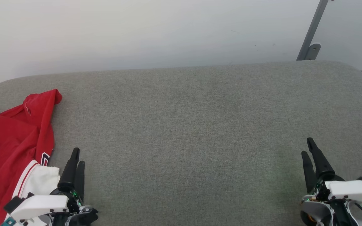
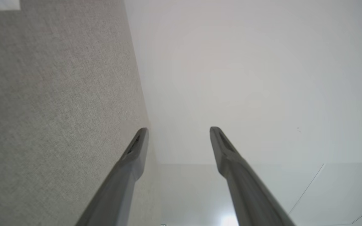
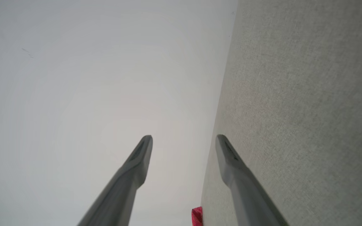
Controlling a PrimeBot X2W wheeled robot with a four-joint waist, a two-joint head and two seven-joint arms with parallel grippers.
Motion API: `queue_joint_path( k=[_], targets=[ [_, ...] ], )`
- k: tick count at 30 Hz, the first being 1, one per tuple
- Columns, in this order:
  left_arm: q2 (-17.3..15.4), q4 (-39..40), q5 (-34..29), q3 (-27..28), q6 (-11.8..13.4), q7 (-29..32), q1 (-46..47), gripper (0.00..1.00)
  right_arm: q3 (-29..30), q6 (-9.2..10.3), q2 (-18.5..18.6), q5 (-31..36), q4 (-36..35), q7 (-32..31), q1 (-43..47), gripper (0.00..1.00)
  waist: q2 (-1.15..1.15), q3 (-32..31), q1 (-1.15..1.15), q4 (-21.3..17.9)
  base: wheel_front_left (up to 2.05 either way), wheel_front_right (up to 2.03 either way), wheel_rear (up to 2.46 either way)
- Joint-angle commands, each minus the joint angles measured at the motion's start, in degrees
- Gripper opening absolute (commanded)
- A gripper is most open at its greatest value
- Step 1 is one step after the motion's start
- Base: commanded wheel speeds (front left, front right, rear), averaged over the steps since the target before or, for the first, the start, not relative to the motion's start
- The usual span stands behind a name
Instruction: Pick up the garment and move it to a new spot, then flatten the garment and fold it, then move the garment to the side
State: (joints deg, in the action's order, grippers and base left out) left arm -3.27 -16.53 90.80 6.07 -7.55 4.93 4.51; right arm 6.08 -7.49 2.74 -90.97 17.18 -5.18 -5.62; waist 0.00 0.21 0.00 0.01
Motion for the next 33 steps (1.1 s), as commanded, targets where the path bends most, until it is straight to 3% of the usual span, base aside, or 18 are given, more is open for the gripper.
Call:
queue_joint_path(
  k=[1, 12, 33],
  targets=[
    [-1.26, 0.61, -2.47, -0.47, 0.01, -0.98, 2.09, 1.00, -0.40, 0.00, 0.89, 1.60, -0.48, 1.03, -2.53, 1.00, 0.00, 0.01, 0.00, 0.01, 0.00, 0.00, 0.00],
    [-3.99, 0.77, -16.56, -2.03, 1.49, -3.83, 3.07, 1.00, -2.67, 0.00, 2.98, 13.22, 0.72, 4.14, -5.30, 1.00, 0.00, 0.13, 0.00, 0.04, 0.00, 0.00, 0.00],
    [-6.61, 1.17, -41.69, -4.63, 4.09, -8.51, 2.54, 1.00, -4.64, 0.00, 3.87, 44.29, 4.48, 8.81, -9.31, 1.00, 0.00, 0.05, 0.00, 0.03, 0.00, 0.00, 0.00]
  ],
)
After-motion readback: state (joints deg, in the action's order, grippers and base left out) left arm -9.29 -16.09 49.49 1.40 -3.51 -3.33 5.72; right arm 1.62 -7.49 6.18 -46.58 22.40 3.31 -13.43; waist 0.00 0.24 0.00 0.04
